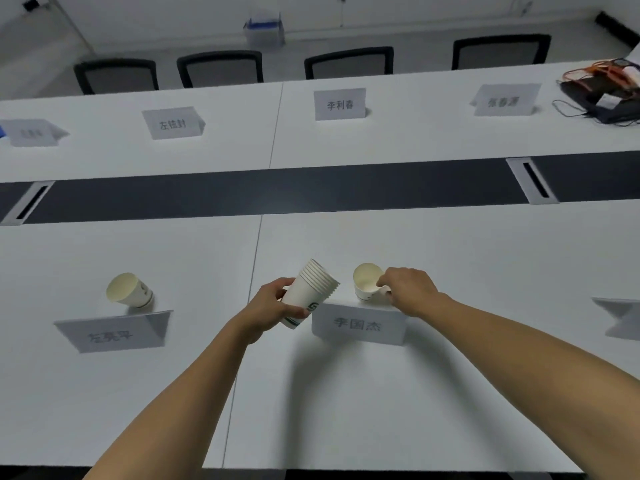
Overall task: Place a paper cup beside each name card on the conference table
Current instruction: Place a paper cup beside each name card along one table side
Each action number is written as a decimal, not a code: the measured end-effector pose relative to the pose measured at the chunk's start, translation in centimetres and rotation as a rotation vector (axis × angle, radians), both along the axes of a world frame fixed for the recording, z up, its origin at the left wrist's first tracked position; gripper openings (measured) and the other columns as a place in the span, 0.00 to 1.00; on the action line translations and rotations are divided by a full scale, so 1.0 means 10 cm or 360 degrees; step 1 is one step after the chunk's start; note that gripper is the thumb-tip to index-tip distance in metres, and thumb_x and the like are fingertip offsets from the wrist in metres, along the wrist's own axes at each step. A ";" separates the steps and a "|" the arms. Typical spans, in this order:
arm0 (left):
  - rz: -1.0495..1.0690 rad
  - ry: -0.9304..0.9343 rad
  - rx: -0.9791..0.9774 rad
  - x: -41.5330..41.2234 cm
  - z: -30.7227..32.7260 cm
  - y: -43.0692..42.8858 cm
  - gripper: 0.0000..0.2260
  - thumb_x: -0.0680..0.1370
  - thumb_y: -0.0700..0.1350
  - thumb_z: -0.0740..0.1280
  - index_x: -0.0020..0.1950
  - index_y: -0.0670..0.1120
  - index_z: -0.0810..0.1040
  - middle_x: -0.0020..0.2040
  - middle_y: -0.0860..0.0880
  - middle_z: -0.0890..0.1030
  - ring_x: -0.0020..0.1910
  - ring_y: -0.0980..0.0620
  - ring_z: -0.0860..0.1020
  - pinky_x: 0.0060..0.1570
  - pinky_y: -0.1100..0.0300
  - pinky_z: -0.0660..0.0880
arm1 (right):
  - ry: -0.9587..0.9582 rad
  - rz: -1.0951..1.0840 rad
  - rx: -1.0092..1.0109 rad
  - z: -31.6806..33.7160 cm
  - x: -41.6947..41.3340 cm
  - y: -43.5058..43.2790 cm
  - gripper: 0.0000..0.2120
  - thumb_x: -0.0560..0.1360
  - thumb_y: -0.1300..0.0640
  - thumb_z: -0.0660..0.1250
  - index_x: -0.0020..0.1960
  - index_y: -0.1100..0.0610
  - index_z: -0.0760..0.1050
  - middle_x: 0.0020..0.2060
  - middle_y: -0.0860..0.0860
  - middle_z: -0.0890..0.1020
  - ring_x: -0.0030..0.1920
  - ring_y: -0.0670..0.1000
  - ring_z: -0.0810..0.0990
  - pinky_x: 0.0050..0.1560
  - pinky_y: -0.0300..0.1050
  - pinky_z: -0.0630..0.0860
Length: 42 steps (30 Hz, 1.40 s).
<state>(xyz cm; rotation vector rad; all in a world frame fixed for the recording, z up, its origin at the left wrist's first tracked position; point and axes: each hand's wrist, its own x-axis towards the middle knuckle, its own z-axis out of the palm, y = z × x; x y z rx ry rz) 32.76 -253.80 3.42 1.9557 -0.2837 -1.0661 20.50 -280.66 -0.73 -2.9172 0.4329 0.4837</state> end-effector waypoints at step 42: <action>-0.1123 -0.0102 -0.0216 -4.45 0.65 -4.90 0.27 0.68 0.40 0.76 0.64 0.51 0.73 0.59 0.45 0.79 0.58 0.44 0.77 0.60 0.46 0.78 | -0.0570 -0.0713 0.0140 1.43 -5.37 -3.20 0.10 0.80 0.51 0.60 0.55 0.53 0.78 0.49 0.48 0.82 0.48 0.53 0.78 0.44 0.47 0.72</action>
